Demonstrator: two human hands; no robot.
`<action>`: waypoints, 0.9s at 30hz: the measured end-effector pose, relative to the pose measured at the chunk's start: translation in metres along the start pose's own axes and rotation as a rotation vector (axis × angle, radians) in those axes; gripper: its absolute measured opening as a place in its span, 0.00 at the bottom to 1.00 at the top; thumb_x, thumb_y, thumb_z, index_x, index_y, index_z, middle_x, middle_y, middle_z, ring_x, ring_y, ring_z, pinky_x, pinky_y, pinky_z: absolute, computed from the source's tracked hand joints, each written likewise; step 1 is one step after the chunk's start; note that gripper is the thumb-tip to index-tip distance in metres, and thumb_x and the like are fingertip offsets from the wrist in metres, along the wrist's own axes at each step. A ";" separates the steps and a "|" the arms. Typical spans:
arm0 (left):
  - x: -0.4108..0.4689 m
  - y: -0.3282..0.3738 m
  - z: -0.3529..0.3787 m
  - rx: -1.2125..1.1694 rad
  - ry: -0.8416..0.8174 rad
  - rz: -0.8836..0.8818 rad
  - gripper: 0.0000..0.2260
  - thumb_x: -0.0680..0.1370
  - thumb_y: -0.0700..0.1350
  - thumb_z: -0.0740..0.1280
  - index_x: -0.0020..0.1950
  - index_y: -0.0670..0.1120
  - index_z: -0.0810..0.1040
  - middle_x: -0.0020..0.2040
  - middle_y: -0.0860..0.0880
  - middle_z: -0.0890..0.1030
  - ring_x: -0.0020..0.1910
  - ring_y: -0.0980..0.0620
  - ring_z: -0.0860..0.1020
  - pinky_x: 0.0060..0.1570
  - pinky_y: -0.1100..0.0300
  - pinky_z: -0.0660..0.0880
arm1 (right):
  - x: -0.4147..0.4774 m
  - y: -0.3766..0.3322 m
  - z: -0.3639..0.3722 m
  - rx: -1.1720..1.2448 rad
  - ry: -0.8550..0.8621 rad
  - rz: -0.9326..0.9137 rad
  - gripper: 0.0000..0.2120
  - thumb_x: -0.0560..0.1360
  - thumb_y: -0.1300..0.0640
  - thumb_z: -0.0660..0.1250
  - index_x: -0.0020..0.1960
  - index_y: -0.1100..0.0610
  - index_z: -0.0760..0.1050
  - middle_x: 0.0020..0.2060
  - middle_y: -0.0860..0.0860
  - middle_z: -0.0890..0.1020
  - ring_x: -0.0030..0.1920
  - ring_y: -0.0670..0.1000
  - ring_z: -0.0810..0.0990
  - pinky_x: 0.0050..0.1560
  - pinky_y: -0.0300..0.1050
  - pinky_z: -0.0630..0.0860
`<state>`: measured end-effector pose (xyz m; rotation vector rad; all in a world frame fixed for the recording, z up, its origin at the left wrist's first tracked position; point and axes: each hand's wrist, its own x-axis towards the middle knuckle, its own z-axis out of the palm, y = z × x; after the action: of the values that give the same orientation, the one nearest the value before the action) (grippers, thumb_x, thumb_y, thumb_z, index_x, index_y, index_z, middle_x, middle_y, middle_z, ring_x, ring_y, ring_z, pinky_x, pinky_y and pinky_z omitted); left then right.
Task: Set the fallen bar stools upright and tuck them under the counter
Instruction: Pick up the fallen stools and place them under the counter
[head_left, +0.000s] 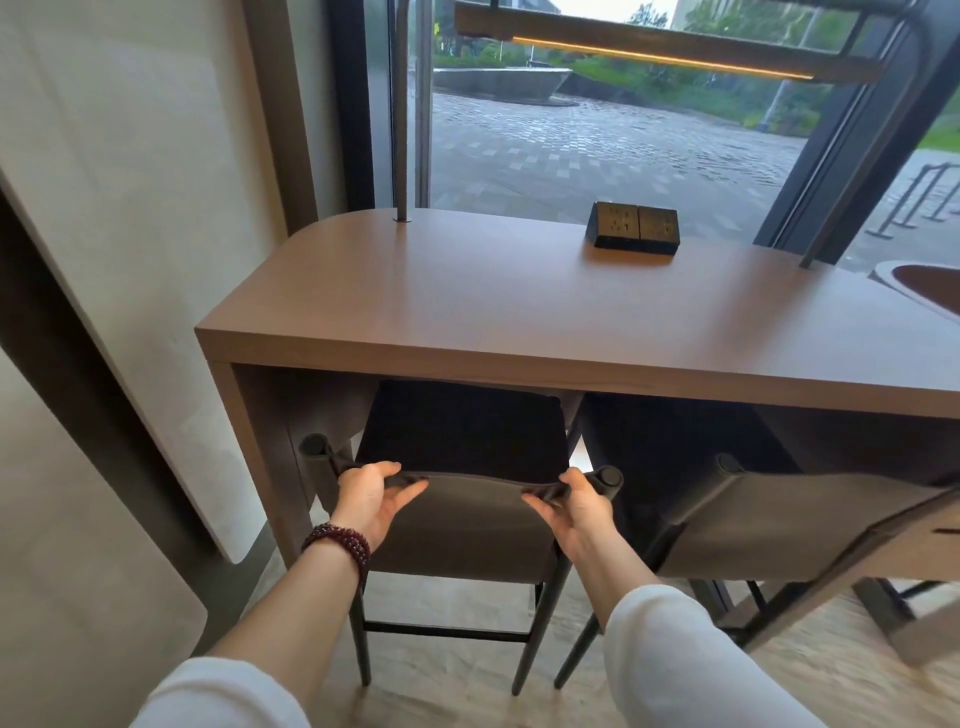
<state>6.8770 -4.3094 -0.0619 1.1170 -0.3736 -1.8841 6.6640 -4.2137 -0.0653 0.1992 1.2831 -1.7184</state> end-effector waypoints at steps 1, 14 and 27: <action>0.001 0.000 0.000 0.000 -0.006 0.001 0.22 0.77 0.28 0.59 0.71 0.38 0.64 0.65 0.36 0.71 0.53 0.39 0.77 0.47 0.45 0.78 | 0.000 -0.002 0.000 -0.010 -0.004 0.000 0.18 0.77 0.67 0.63 0.66 0.65 0.67 0.60 0.64 0.76 0.60 0.66 0.75 0.55 0.65 0.77; 0.002 -0.010 0.010 0.026 -0.024 0.015 0.22 0.77 0.31 0.63 0.71 0.37 0.64 0.71 0.38 0.66 0.57 0.41 0.75 0.50 0.48 0.77 | -0.002 -0.021 -0.018 -0.146 -0.088 0.057 0.20 0.76 0.58 0.69 0.64 0.62 0.69 0.60 0.63 0.77 0.58 0.63 0.79 0.53 0.58 0.79; -0.074 -0.096 0.078 0.384 -0.179 -0.217 0.28 0.79 0.56 0.62 0.71 0.39 0.64 0.58 0.39 0.77 0.53 0.41 0.79 0.46 0.49 0.78 | -0.026 -0.077 -0.089 -0.327 -0.098 0.047 0.22 0.80 0.55 0.62 0.71 0.62 0.64 0.59 0.63 0.78 0.53 0.59 0.81 0.42 0.51 0.79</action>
<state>6.7761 -4.2085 -0.0385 1.2816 -0.7675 -2.1704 6.5857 -4.1262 -0.0374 -0.0455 1.4512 -1.4359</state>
